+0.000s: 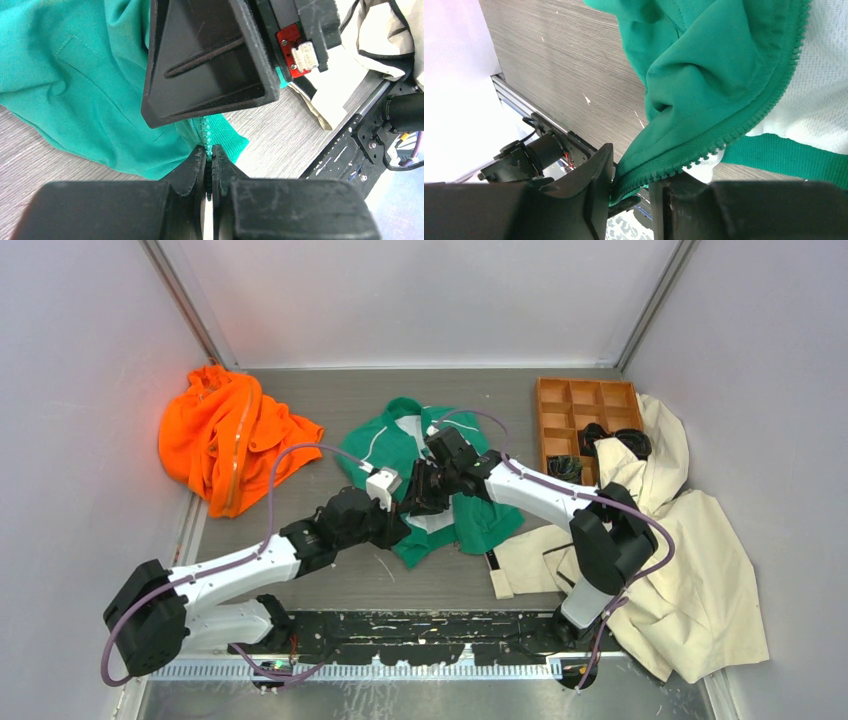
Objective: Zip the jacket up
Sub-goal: Pick up the jacket from the center of the board.
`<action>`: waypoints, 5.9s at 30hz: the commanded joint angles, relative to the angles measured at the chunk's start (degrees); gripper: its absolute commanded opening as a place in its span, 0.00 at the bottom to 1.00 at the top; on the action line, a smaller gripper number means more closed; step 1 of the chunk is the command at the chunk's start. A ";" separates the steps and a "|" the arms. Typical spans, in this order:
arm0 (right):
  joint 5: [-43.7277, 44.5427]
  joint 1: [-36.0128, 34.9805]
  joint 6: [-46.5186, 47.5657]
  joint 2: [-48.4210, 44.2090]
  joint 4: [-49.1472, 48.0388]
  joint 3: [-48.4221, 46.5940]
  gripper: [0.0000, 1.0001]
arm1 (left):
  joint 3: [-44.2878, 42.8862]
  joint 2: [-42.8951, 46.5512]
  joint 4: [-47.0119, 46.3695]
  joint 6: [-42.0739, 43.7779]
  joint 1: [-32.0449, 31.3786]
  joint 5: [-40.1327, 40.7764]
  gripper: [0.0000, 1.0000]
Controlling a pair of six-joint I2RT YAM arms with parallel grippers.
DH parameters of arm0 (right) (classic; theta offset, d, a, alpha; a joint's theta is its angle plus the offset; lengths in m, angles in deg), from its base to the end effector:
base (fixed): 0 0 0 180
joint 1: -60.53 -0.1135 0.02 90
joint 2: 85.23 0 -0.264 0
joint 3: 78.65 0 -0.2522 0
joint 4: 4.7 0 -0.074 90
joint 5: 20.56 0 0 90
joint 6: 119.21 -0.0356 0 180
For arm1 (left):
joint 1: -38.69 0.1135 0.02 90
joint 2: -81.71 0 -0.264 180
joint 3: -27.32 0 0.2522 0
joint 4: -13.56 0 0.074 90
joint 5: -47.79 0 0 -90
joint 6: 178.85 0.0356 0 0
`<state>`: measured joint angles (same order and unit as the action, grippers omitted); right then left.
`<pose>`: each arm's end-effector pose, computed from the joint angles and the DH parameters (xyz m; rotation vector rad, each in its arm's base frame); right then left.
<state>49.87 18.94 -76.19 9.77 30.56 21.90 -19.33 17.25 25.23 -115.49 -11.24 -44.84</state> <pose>0.2568 0.2439 0.2255 -0.0387 2.7102 1.0065 0.1543 -0.1860 0.2206 0.4733 2.1505 -0.8355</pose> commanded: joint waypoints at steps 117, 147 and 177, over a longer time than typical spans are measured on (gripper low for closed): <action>-33.60 5.06 33.09 -4.16 -6.03 0.21 0.01 | 9.70 -6.66 -36.26 -25.13 8.97 -26.28 0.34; -30.75 5.32 58.46 -9.51 16.38 -3.82 0.64 | 12.59 -7.10 -39.87 -24.65 9.50 -26.38 0.00; -4.18 16.95 57.99 -19.52 14.84 15.91 0.80 | 14.37 -2.69 -35.26 -21.22 9.82 -23.29 0.00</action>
<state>38.63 35.97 -12.02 -11.19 53.44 37.00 -5.01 13.55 -8.06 -137.85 -1.77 -68.97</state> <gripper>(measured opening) 0.812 0.032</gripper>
